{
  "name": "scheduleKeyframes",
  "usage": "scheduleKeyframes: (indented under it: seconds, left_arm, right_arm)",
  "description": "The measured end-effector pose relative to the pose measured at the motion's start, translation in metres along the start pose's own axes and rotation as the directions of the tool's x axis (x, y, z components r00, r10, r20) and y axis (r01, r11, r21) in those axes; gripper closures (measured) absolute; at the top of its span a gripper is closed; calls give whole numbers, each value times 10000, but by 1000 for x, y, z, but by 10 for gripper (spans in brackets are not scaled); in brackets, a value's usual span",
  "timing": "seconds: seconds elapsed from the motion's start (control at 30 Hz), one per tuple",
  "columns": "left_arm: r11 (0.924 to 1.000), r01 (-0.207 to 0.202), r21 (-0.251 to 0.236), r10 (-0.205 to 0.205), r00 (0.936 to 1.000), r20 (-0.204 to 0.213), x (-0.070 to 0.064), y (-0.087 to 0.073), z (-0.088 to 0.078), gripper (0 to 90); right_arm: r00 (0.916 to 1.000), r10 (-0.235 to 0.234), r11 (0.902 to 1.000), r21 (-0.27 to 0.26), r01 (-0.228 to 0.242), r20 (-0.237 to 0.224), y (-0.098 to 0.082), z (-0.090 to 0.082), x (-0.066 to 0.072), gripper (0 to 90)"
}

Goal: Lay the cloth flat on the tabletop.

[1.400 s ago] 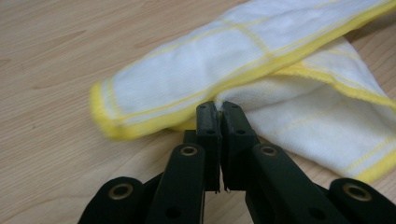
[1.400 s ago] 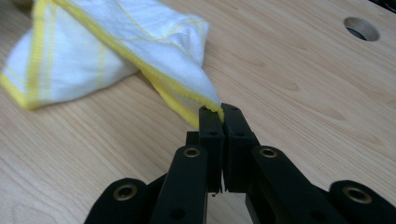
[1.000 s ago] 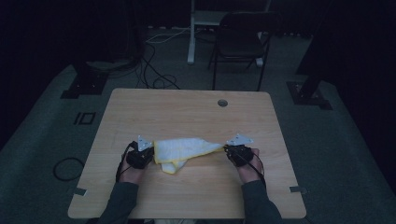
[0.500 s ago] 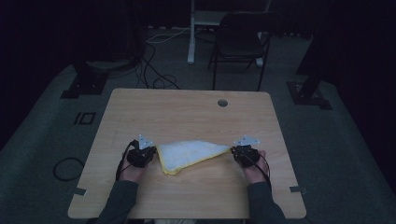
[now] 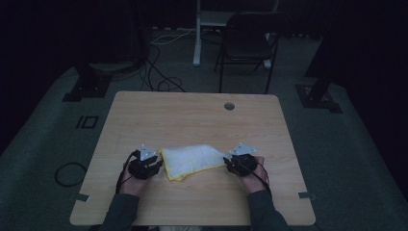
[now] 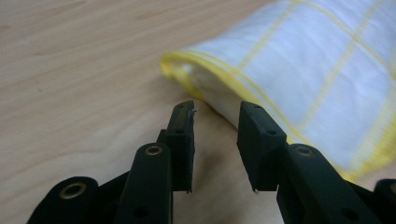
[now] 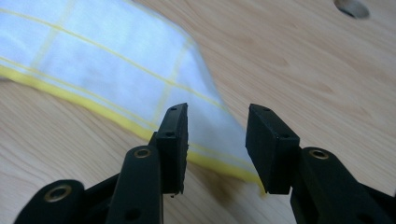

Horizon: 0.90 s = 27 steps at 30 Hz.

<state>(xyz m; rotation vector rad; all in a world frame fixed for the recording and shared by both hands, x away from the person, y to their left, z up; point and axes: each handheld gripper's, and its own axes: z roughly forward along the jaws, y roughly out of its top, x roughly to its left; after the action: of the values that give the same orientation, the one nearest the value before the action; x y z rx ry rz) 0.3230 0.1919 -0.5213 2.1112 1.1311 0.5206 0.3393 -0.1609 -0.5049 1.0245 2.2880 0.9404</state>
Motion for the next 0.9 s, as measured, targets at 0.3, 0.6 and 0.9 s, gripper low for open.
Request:
scheduleKeyframes:
  seconds: [0.3, 0.6, 0.9]
  left_arm:
    - [9975, -629, 329, 616, 9974, 380, -17, -8, 1, 667]
    - [9984, -567, -60, 570, 9948, 849, -21, -1, 3, 675]
    - [9992, -217, -334, 234, 9984, 522, -12, -4, -4, 682]
  right_arm:
    - [9961, -594, 9981, -226, 580, -652, 7, 7, 21, 580]
    - [9840, -1183, 9928, -347, 1147, -1333, 11, 14, 42, 579]
    - [9642, -1765, 9841, -558, 1687, -1977, 22, 28, 71, 651]
